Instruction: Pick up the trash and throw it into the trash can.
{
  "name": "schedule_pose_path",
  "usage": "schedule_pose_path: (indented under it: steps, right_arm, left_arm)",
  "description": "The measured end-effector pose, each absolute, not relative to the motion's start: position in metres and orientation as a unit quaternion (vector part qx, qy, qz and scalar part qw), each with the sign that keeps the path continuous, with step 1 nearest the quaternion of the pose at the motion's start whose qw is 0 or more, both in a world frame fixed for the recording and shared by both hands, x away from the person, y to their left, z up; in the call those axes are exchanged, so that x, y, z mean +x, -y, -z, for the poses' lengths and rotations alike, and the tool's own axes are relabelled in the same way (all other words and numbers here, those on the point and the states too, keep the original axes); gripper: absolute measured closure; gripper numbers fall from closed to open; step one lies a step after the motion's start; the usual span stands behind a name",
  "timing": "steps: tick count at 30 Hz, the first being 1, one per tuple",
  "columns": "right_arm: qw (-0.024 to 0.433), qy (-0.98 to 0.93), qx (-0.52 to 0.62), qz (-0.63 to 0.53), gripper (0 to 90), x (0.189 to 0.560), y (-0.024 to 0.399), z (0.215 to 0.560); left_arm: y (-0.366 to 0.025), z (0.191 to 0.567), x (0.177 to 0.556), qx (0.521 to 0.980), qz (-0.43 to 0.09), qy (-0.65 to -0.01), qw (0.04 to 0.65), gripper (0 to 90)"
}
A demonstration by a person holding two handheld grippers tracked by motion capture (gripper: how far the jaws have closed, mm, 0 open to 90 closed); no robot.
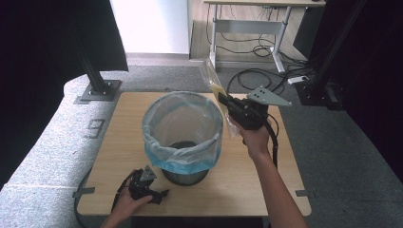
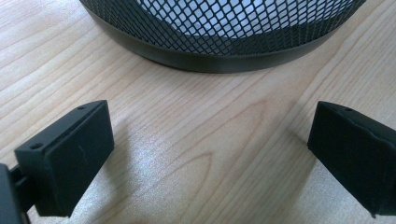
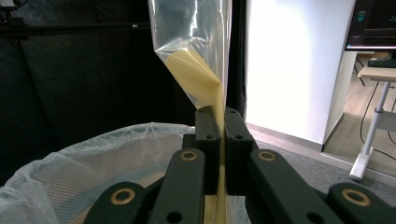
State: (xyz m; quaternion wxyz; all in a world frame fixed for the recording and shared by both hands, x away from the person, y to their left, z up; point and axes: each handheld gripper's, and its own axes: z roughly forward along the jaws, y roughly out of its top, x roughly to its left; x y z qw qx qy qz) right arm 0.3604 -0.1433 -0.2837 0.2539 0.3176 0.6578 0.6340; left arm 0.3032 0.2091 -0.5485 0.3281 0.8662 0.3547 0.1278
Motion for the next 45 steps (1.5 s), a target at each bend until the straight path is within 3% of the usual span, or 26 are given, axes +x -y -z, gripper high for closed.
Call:
schedule_pose_path:
  steps: [45]
  right_arm:
    - [0.241,-0.668,0.288,-0.642,86.8,0.369,0.095,0.26]
  left_arm:
    - [-0.209,0.549,0.303,0.867,-0.127,-0.353,0.329,0.1]
